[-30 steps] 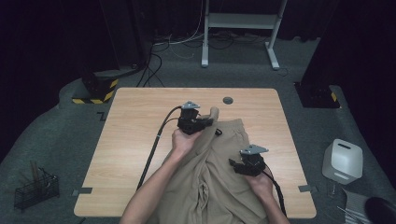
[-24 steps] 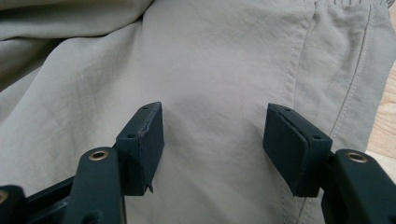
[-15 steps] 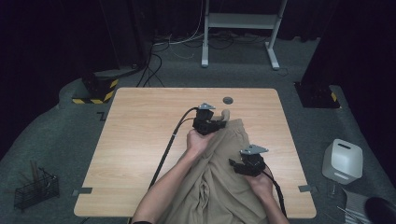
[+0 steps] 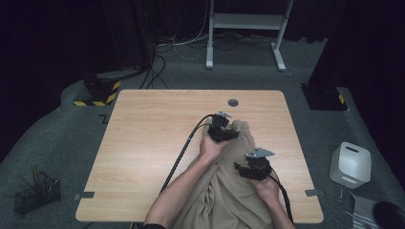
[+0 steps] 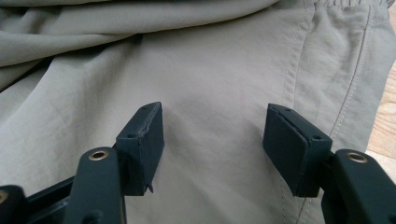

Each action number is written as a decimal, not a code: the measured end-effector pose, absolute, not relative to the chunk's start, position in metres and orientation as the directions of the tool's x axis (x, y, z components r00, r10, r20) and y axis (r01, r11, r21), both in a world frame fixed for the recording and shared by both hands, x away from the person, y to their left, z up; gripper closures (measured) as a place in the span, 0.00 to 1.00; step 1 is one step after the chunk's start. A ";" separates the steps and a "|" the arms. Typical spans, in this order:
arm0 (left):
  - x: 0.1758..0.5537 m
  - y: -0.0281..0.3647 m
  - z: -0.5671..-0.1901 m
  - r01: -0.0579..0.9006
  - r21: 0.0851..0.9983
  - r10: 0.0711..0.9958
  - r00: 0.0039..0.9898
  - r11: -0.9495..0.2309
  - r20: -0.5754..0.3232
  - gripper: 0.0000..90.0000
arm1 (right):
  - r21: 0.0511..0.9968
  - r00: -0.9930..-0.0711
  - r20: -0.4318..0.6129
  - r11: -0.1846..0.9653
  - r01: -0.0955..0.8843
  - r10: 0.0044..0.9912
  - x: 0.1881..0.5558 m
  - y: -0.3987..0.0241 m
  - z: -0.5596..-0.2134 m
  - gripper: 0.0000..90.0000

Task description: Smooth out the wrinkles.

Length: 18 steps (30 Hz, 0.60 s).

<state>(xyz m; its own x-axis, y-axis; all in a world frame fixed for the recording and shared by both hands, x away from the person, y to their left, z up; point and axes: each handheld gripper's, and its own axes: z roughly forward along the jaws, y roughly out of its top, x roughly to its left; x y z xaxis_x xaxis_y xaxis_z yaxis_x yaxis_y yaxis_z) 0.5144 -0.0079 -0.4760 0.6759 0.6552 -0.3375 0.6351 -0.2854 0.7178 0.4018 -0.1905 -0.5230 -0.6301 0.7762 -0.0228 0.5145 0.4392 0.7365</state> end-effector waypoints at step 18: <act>0.478 0.081 -0.430 0.545 0.773 0.682 0.701 -0.324 -0.208 0.48 | 0.736 -0.629 -0.021 0.438 0.516 0.777 0.402 -0.190 -0.523 0.42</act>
